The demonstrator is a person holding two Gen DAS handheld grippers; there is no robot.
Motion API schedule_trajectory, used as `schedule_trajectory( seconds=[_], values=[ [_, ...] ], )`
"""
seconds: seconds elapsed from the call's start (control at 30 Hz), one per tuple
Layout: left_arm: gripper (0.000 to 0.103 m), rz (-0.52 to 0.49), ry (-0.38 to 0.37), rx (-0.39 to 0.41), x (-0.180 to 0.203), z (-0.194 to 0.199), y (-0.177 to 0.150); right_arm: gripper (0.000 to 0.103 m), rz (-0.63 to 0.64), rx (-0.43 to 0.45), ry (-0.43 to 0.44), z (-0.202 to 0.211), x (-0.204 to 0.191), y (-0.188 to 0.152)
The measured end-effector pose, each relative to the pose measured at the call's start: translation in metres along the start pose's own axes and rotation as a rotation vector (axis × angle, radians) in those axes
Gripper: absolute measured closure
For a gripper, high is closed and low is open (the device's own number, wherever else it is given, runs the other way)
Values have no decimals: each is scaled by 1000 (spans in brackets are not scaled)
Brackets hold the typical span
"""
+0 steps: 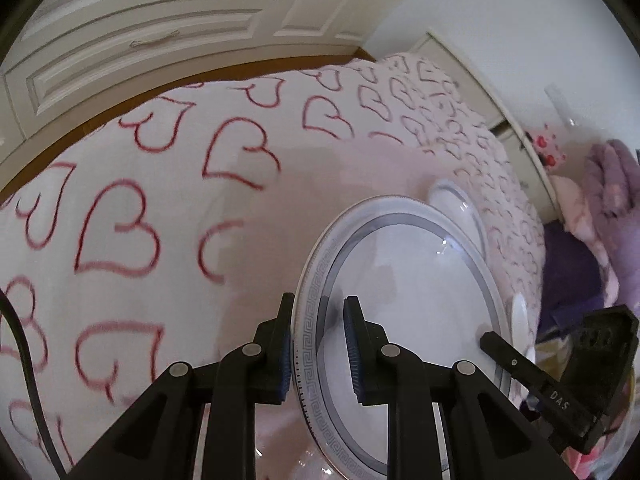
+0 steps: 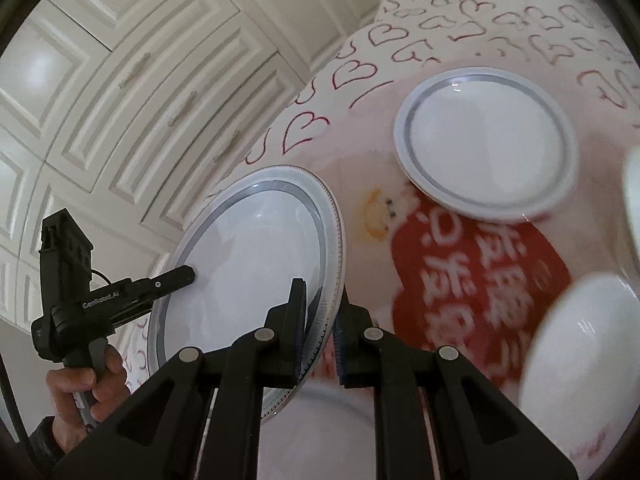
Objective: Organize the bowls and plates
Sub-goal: 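Lift both held plates and carry them over the plate stack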
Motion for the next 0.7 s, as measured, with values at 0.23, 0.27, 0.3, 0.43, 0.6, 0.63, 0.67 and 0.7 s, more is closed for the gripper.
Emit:
schedule_trajectory(
  seconds=[0.23,0.27,0.3,0.43,0.6,0.63,0.67,0.7],
  values=[
    [86,22,-3,-42,2,31,-68,91,2,-16,-9,40,2,-58],
    [85,23,2,-50,2,34,-78,91,1,-20,-10,43,4,-67],
    [86,25,8,-60,1,38,-89,91,-3,-28,-10,44,7,-76],
    [85,34,34,-79,1,42,-110,90,-21,-56,-9,44,17,-106],
    [85,17,79,-84,4,43,-133,90,-44,-70,-17,39,30,-129],
    [85,10,87,-89,5,40,-138,90,-45,-73,-23,38,32,-130],
    [85,4,94,-94,6,38,-142,90,-43,-77,-29,37,34,-131],
    [85,-1,101,-100,5,37,-146,90,-40,-82,-36,36,36,-133]
  ],
)
Point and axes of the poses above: each gripper's, at about its wrist camera, not at the fingertips, and z roughly against the way its jaws point, x to its right, y to its top, the point moved 6 cm from there along -z, roughly the way its jaws point, and after that the axes turned 2 degrees about y, right-handed, at the moved point
